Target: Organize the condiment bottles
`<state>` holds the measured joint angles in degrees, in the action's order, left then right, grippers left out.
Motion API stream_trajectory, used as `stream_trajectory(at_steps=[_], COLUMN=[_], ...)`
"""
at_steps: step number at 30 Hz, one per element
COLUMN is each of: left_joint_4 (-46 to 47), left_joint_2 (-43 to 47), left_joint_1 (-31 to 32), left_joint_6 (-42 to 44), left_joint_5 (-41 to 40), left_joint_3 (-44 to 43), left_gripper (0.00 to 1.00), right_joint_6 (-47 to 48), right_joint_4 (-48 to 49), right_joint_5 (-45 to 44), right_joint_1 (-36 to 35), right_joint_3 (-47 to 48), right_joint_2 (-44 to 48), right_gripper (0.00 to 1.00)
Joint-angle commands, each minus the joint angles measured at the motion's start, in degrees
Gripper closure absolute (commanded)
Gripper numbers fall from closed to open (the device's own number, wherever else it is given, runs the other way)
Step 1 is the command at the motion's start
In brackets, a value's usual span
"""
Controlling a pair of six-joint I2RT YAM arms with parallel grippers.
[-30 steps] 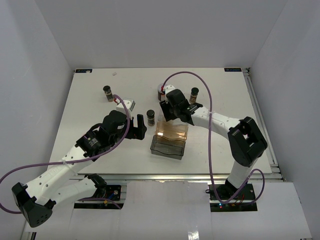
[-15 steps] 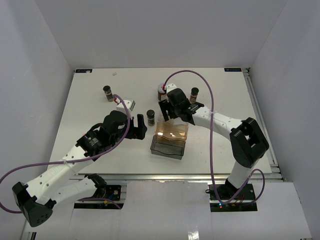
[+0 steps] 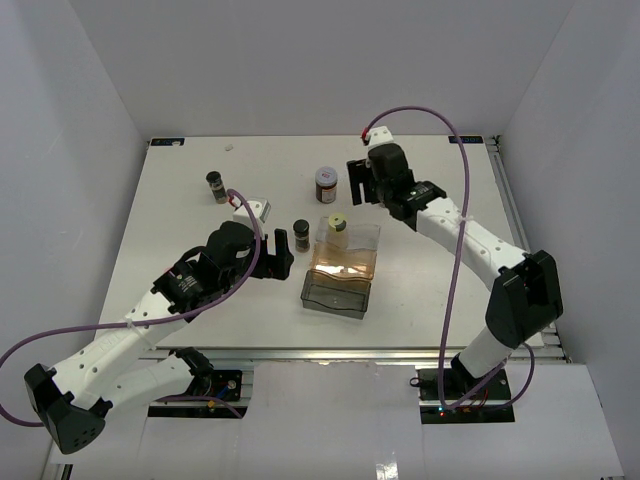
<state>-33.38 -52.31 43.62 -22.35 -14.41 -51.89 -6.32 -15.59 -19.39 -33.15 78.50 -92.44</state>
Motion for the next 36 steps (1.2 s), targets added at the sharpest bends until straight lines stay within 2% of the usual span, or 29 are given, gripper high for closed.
stream_trajectory(at_steps=[1, 10, 33, 36], left_joint_4=[-0.9, -0.55, 0.42, 0.43], left_joint_2=[1.2, 2.83, 0.61, 0.9], left_joint_1=[-0.02, -0.02, -0.11, -0.11], left_joint_6=[1.75, 3.01, 3.19, 3.1], left_joint_5=[-0.29, -1.23, -1.91, -2.04], left_joint_3=[1.04, 1.7, 1.86, 2.07], left_gripper=[0.02, 0.02, 0.02, 0.02], right_joint_6=[-1.01, 1.47, 4.56, 4.47], right_joint_4=[-3.52, -3.41, -2.96, -2.96], right_joint_5=[-0.54, 2.82, 7.5, 7.72], right_joint_1=[6.76, 11.68, 14.76, 14.77], right_joint_3=[4.33, 10.67, 22.0, 22.38], right_joint_2=[-4.18, -13.41, -27.29, -27.8], right_gripper=[0.21, 0.21, 0.3, 0.39])
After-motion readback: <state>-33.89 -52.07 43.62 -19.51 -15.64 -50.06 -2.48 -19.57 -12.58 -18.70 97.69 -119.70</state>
